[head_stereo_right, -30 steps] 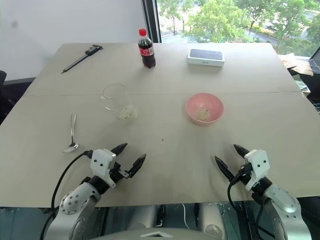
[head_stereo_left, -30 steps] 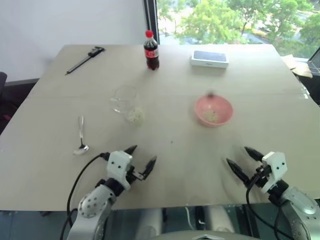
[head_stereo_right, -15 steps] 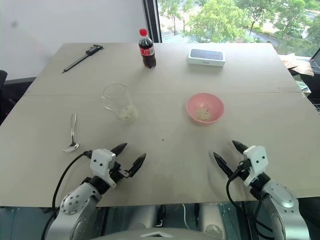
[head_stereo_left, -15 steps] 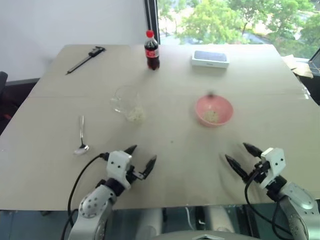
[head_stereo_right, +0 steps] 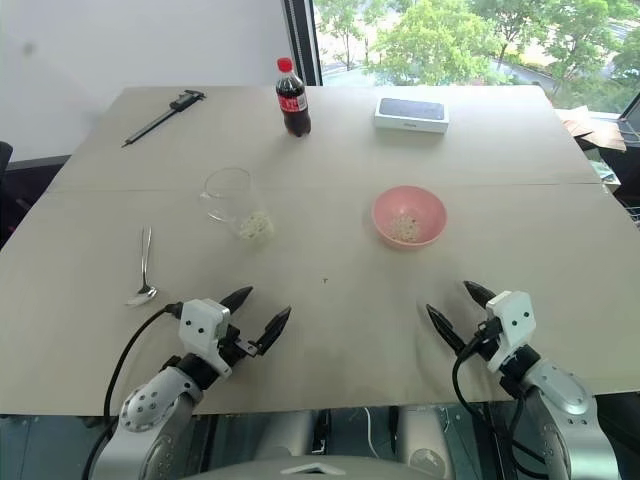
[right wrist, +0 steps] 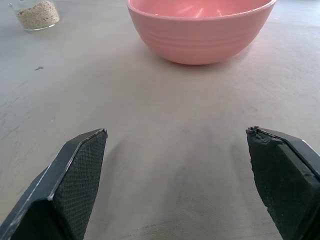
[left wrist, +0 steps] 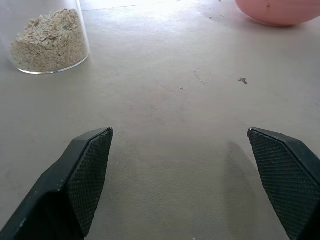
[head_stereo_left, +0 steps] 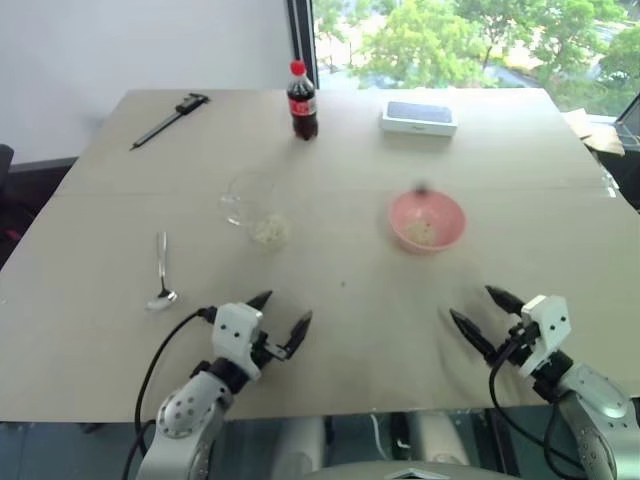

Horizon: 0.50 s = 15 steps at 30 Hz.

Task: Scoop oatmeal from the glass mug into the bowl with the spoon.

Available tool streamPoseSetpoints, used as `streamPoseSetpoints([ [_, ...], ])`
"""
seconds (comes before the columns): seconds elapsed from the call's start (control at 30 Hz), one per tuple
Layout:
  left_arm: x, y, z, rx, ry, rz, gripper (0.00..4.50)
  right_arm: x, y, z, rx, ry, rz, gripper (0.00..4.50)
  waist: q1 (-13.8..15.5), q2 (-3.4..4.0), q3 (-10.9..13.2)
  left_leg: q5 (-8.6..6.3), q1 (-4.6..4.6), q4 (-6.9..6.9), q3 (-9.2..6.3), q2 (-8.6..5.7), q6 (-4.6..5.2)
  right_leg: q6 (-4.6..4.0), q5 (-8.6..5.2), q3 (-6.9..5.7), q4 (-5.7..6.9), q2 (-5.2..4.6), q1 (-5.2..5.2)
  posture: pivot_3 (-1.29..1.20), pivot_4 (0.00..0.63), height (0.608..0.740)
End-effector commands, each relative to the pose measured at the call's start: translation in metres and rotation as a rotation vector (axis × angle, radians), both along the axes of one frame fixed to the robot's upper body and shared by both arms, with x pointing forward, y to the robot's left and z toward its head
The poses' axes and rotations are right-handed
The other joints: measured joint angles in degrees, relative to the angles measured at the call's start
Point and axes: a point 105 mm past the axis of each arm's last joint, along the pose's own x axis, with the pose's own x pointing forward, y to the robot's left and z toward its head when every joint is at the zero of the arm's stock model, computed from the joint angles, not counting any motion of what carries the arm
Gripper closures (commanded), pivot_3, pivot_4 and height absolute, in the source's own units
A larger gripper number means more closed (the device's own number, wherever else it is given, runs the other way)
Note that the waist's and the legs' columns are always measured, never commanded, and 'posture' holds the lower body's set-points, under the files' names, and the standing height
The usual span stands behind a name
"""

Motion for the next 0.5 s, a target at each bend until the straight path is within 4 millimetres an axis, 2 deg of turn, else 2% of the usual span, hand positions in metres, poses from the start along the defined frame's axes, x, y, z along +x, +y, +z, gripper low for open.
streamPoseSetpoints([
  [0.03, -0.001, 0.004, 0.006, -0.03, -0.013, 0.035, 0.0, 0.001, 0.004, 0.006, 0.01, -0.02, 0.024, 0.02, 0.0, 0.0, 0.0, 0.0, 0.0, 0.0, 0.0, 0.0, 0.0, 0.0, 0.0, 0.0, 0.0, 0.0, 0.0, 0.0, 0.15, 0.74],
  [0.23, -0.002, -0.001, 0.01, -0.044, -0.016, 0.044, 0.0, 0.003, 0.01, 0.008, 0.014, -0.022, 0.061, 0.02, 0.0, 0.0, 0.0, 0.0, 0.0, 0.0, -0.01, 0.0, 0.0, 0.0, 0.0, 0.0, 0.0, 0.0, 0.0, 0.0, 0.15, 0.74],
  [0.37, -0.002, 0.004, 0.018, -0.068, -0.03, 0.095, 0.0, 0.005, 0.022, 0.01, -0.017, -0.035, 0.153, 0.02, -0.1, -0.04, 0.0, 0.0, -0.01, 0.0, -0.02, 0.0, 0.0, 0.0, 0.0, 0.02, 0.0, 0.0, 0.0, 0.0, 0.15, 0.74],
  [0.5, -0.006, 0.014, 0.033, -0.081, -0.078, 0.119, 0.0, 0.008, 0.037, 0.024, 0.024, -0.058, 0.241, 0.02, 0.0, -0.06, 0.0, 0.0, 0.0, 0.0, -0.03, 0.0, 0.0, 0.0, 0.0, 0.0, 0.0, 0.01, 0.0, 0.0, 0.15, 0.74],
])
